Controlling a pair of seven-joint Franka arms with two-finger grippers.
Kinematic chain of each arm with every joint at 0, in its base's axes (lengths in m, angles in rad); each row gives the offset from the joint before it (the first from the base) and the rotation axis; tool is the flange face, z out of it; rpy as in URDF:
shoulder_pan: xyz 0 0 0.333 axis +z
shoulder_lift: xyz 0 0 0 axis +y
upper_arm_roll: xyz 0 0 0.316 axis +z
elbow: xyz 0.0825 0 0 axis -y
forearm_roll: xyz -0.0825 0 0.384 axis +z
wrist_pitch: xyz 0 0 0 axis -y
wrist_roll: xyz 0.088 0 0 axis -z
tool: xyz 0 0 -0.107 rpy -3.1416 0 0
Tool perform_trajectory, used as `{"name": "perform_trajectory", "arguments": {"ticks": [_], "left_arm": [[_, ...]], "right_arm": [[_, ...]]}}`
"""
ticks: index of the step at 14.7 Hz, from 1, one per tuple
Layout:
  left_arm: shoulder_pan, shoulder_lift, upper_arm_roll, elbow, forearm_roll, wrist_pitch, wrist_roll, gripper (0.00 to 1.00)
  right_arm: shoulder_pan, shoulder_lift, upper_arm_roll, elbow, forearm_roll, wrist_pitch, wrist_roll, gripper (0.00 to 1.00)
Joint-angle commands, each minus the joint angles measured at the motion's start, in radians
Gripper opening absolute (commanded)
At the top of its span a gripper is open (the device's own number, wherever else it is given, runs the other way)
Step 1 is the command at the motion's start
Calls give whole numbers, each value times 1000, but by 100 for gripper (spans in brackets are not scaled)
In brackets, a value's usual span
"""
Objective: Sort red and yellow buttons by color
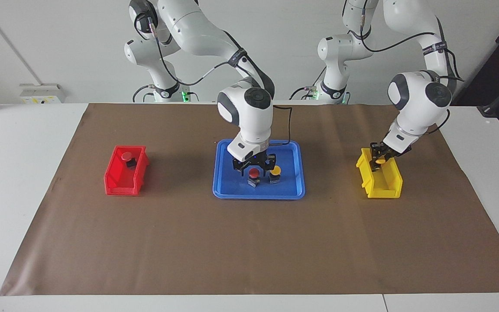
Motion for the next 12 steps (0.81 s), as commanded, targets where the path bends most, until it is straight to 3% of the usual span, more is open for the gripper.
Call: {"name": "perform_trajectory", "arguments": {"ticks": [1,3,6,7,8,9,12], "left_arm": [[23,-9,-12,-18,22,35,15,59],[28,-3,-13,16,22,13,13,60],[17,33,-13,135,22,-119,13,63],[17,31,-13,196,22,-177,13,71],[14,28,-13,262,22,-248,16,95],[13,16,-16,313,24,-295,16,100],[7,0,-24,502,24,-472,58,100]], "right_arm": [[0,-37,-1,-49,-13,19,14,70],[-3,-37,-1,-51,-7,25,13,57],[-3,-35,-1,-52,-5,68,13,56],[-3,-35,-1,-52,-5,68,13,56],[-3,-35,-1,-52,-5,70,14,56],[-3,-35,-1,-57,-5,71,13,56],[-5,-37,-1,-74,-5,84,11,55]]}}
